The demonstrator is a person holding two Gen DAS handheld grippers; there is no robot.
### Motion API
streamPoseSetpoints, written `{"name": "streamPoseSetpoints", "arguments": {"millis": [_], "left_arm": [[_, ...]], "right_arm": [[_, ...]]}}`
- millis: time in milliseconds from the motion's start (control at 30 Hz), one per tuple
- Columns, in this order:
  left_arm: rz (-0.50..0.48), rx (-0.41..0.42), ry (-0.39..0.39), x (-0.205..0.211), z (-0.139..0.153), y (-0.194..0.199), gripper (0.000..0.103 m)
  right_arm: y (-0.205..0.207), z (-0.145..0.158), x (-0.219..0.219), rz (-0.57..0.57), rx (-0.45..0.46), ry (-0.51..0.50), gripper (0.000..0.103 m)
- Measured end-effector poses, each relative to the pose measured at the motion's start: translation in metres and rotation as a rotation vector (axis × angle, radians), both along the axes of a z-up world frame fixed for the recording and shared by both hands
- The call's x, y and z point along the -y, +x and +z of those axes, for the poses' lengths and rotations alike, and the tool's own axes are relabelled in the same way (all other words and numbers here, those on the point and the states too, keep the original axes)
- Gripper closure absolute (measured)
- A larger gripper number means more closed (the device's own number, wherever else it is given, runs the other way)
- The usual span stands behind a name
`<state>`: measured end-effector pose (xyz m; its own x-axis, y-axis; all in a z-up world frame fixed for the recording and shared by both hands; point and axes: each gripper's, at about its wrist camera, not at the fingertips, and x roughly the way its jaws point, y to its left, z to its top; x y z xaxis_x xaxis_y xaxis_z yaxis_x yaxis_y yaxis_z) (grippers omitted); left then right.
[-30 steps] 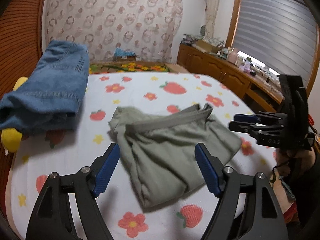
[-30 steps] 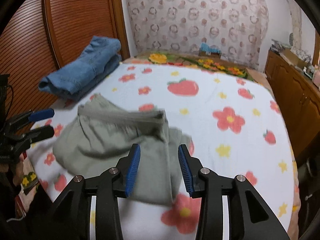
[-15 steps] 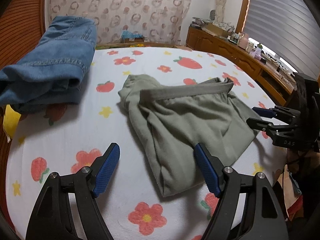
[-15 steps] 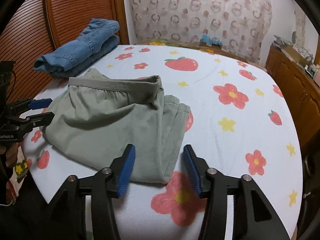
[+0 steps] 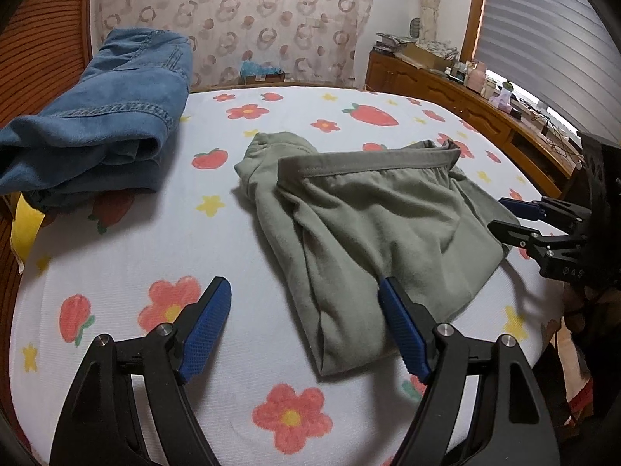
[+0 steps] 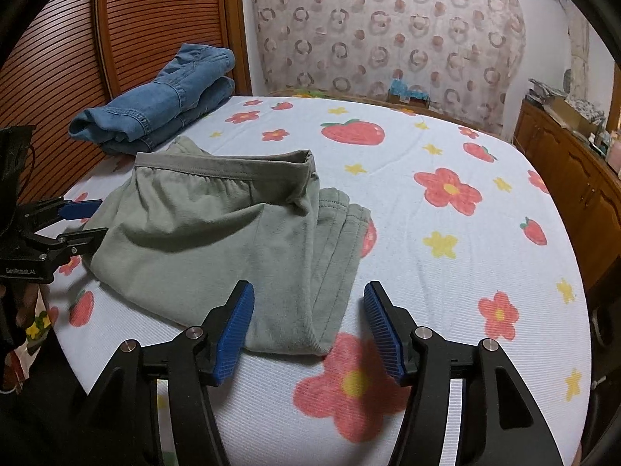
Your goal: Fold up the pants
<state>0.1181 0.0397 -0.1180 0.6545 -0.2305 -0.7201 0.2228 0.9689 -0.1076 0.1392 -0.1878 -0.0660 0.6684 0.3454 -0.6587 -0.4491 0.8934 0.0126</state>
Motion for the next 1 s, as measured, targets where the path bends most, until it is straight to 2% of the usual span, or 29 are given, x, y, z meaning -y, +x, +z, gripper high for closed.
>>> {"name": "streamPoseSetpoints", "arguments": {"millis": [100,267,333,433,700,767,833,900,1000], "left_arm": [[0.013,-0.026,-0.006,-0.005,0.005,-0.008,0.024],[-0.017,0.018,-0.012,-0.006,0.014,-0.028,0.026],[-0.041,0.018,-0.021,-0.005,0.015,-0.033,0.041],[-0.066,0.014,-0.03,-0.001,0.013,-0.037,0.057],[-0.083,-0.006,-0.02,0.006,0.003,-0.031,0.061],[-0.088,-0.005,-0.02,0.007,0.002,-0.03,0.065],[-0.095,-0.002,-0.023,0.006,0.002,-0.031,0.08],[-0.097,0.012,-0.033,0.005,0.004,-0.033,0.088],[-0.075,0.046,-0.062,-0.002,0.012,-0.037,0.093]], "right_arm": [[0.0,0.0,0.0,-0.001,0.0,0.0,0.042],[0.0,0.0,0.001,-0.002,0.001,0.002,0.042],[0.0,0.0,0.001,-0.001,0.002,0.001,0.042],[0.0,0.0,0.001,-0.003,0.003,0.0,0.042],[0.0,0.0,0.001,-0.003,0.004,0.0,0.042],[0.0,0.0,0.001,-0.003,0.005,0.0,0.042],[0.0,0.001,0.0,-0.003,0.005,0.0,0.042],[0.0,0.001,0.0,-0.003,0.005,0.0,0.042],[0.0,0.001,0.001,-0.003,0.005,-0.001,0.042]]}}
